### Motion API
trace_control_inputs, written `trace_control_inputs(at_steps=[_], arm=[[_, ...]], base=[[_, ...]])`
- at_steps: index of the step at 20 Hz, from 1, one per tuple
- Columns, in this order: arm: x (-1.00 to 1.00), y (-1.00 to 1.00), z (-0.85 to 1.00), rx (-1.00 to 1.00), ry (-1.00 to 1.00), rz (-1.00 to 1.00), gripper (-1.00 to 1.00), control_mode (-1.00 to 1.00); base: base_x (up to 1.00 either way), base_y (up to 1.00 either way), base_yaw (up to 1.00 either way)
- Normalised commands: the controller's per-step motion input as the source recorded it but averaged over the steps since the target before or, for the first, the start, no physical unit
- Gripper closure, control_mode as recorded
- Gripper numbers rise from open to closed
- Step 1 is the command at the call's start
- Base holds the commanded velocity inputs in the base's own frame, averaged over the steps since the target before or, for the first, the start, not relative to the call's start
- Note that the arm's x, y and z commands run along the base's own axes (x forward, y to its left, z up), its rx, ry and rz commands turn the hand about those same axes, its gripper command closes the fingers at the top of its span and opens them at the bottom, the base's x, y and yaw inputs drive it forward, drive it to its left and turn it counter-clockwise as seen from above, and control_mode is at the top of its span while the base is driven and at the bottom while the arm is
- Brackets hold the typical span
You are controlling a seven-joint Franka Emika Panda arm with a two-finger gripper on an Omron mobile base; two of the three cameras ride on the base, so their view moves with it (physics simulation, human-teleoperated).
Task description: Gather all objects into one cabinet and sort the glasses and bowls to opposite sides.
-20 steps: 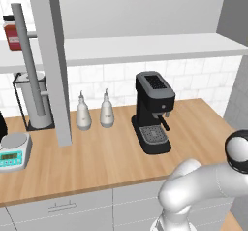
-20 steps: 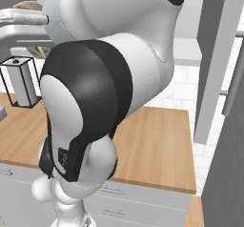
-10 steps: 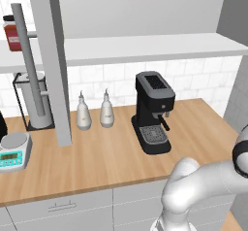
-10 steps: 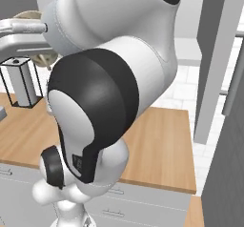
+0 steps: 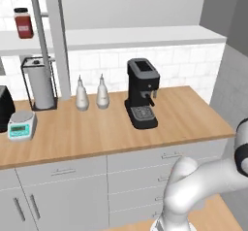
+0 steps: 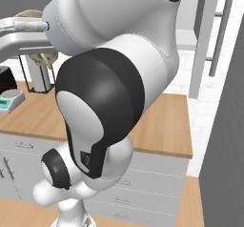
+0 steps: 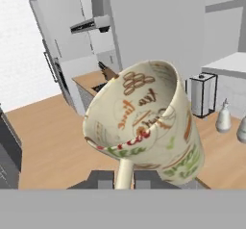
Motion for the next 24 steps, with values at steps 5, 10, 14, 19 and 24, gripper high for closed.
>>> trace_control_inputs(at_steps=[5,10,14,19,24], arm=[[0.00,0.00,0.00,0.00,0.00,0.00,1.00,1.00],[0.00,0.00,0.00,0.00,0.00,0.00,1.00,1.00],[0.00,0.00,0.00,0.00,0.00,0.00,1.00,1.00],[0.00,0.00,0.00,0.00,0.00,0.00,1.00,1.00],[0.00,0.00,0.00,0.00,0.00,0.00,1.00,1.00]], base=[[-1.00,0.11,0.00],[-1.00,0.58,0.00],[-1.00,1.00,-0.04],[-1.00,1.00,-0.06],[-0.99,1.00,-0.05]])
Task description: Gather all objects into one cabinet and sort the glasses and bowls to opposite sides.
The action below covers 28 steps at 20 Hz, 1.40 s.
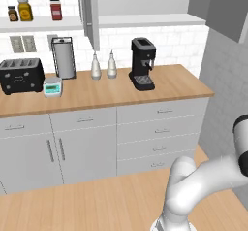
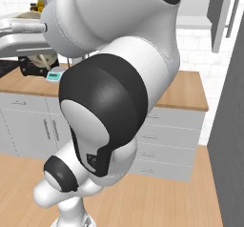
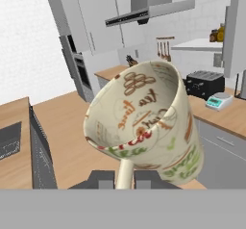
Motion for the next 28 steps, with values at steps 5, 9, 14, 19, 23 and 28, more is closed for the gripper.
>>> trace_control_inputs(at_steps=[5,9,14,19,23,28], arm=[[0.00,0.00,0.00,0.00,0.00,0.00,1.00,1.00],[0.00,0.00,0.00,0.00,0.00,0.00,1.00,1.00],[0.00,0.00,0.00,0.00,0.00,0.00,1.00,1.00],[0.00,0.00,0.00,0.00,0.00,0.00,1.00,1.00],[0.00,0.00,0.00,0.00,0.00,0.00,1.00,1.00],[0.00,0.00,0.00,0.00,0.00,0.00,1.00,1.00]], base=[[-0.02,1.00,-0.14],[0.10,1.00,-0.18],[0.35,1.00,-0.18],[0.98,0.97,-0.02],[1.00,0.68,0.00],[1.00,0.98,0.00]])
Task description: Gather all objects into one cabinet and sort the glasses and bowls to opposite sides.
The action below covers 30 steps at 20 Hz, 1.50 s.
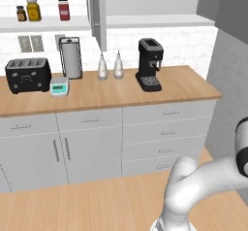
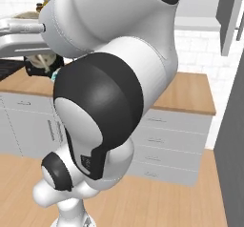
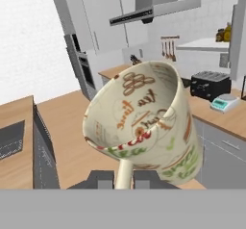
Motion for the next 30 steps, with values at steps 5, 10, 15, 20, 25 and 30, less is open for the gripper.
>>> trace_control_inputs(at_steps=[5,10,15,20,25,30], arm=[[0.00,0.00,0.00,0.00,0.00,0.00,1.00,1.00],[0.00,0.00,0.00,0.00,0.00,0.00,1.00,1.00],[0.00,0.00,0.00,0.00,0.00,0.00,1.00,1.00],[0.00,0.00,0.00,0.00,0.00,0.00,1.00,1.00],[0.00,0.00,0.00,0.00,0.00,0.00,1.00,1.00],[0.00,0.00,0.00,0.00,0.00,0.00,1.00,1.00]], base=[[1.00,0.22,-0.14],[1.00,0.42,-0.07],[0.15,0.33,-0.07],[-1.00,-0.11,-0.17],[-0.93,0.26,-0.25],[-0.14,1.00,-0.11]])
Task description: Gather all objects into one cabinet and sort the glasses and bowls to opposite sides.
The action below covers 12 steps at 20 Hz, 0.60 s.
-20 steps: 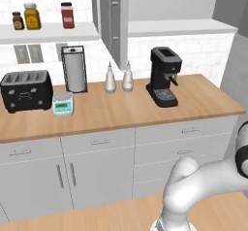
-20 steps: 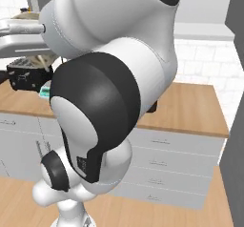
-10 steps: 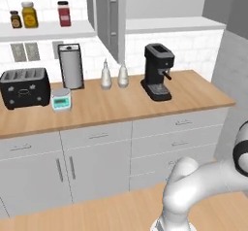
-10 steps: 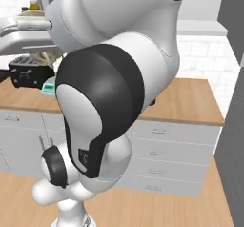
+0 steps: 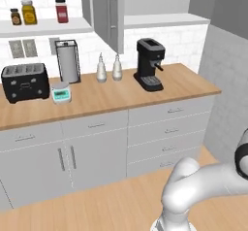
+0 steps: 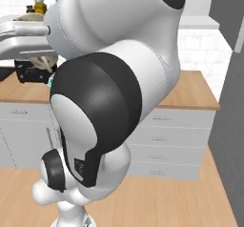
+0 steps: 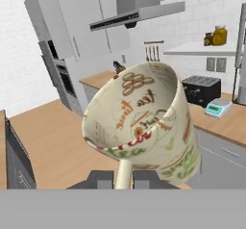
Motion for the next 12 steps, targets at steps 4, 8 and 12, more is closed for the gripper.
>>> trace_control_inputs(at_steps=[4,8,12], arm=[[0.00,0.00,0.00,0.00,0.00,0.00,1.00,1.00],[0.00,0.00,0.00,0.00,0.00,0.00,1.00,1.00],[0.00,0.00,0.00,0.00,0.00,0.00,1.00,1.00]], base=[[-0.54,1.00,-0.04],[-0.95,1.00,-0.05],[-1.00,1.00,0.02]])
